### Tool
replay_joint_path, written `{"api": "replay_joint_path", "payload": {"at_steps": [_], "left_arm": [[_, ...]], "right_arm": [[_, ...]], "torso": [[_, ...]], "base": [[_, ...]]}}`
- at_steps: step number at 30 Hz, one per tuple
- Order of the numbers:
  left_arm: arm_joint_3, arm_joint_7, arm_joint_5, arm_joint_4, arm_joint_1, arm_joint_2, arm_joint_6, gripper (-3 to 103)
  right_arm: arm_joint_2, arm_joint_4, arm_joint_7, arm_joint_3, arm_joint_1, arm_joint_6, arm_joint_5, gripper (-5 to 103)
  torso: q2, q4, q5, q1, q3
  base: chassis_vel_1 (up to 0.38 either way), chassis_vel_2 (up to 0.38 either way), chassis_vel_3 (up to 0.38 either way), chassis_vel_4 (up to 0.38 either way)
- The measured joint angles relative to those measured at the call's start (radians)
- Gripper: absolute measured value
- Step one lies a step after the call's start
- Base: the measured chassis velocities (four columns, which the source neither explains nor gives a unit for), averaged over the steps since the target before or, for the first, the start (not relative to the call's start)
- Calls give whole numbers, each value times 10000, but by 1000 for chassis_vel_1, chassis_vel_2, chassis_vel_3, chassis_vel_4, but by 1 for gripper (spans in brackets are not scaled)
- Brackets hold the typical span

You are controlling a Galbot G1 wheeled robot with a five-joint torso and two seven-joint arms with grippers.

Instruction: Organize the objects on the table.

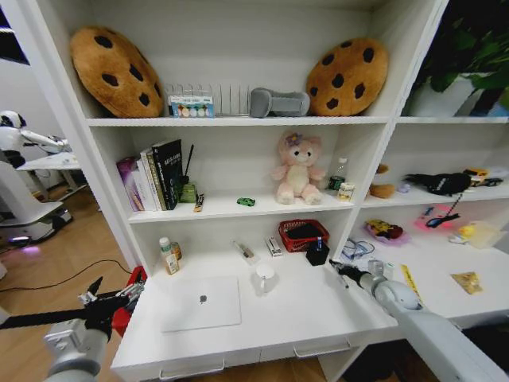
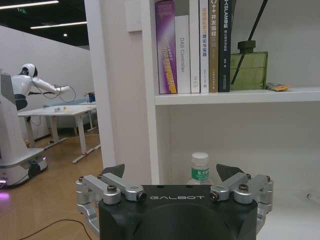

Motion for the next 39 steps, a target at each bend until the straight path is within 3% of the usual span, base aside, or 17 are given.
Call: {"api": "replay_joint_path", "payload": {"at_steps": [1, 2, 5, 6, 8, 14, 22, 33, 39], "left_arm": [[0, 0, 0, 0, 0, 0, 0, 100], [0, 0, 0, 0, 0, 0, 0, 100], [0, 0, 0, 0, 0, 0, 0, 100], [0, 0, 0, 0, 0, 0, 0, 100], [0, 1, 0, 0, 0, 0, 0, 100], [0, 2, 0, 0, 0, 0, 0, 100], [0, 0, 0, 0, 0, 0, 0, 100], [0, -1, 0, 0, 0, 0, 0, 100], [0, -1, 0, 0, 0, 0, 0, 100]], "right_arm": [[161, -243, -39, -244, 415, 1076, -449, 11], [161, -243, -39, -244, 415, 1076, -449, 11], [553, -1056, 349, -1132, 1251, 3203, -1165, 11], [553, -1056, 349, -1132, 1251, 3203, -1165, 11], [829, -1759, 608, -1603, 1797, 4150, -1654, 11], [1273, -3142, 1226, -2398, 2896, 5318, -2090, 11], [1551, -3943, 1357, -2773, 3301, 5633, -2199, 11], [1856, -4352, 1173, -2918, 3481, 5201, -2053, 8], [1657, -3904, 1111, -2670, 3185, 4676, -2049, 33]], "torso": [[0, 0, 2, 1, 0], [0, 0, 2, 1, 0], [-1, 2, 5, 1, 1], [-1, 2, 5, 1, 1], [0, 0, 5, 1, 0], [0, 2, 3, 1, 0], [1, 0, 2, 1, 0], [2, 0, 3, 1, 0], [2, -1, 4, 1, -1]], "base": [[0, 0, 0, 0], [0, 0, 0, 0], [0, 0, 0, 0], [0, 0, 0, 0], [0, 0, 0, 0], [0, 0, 0, 0], [0, 0, 0, 0], [0, 0, 0, 0], [0, 0, 0, 0]]}}
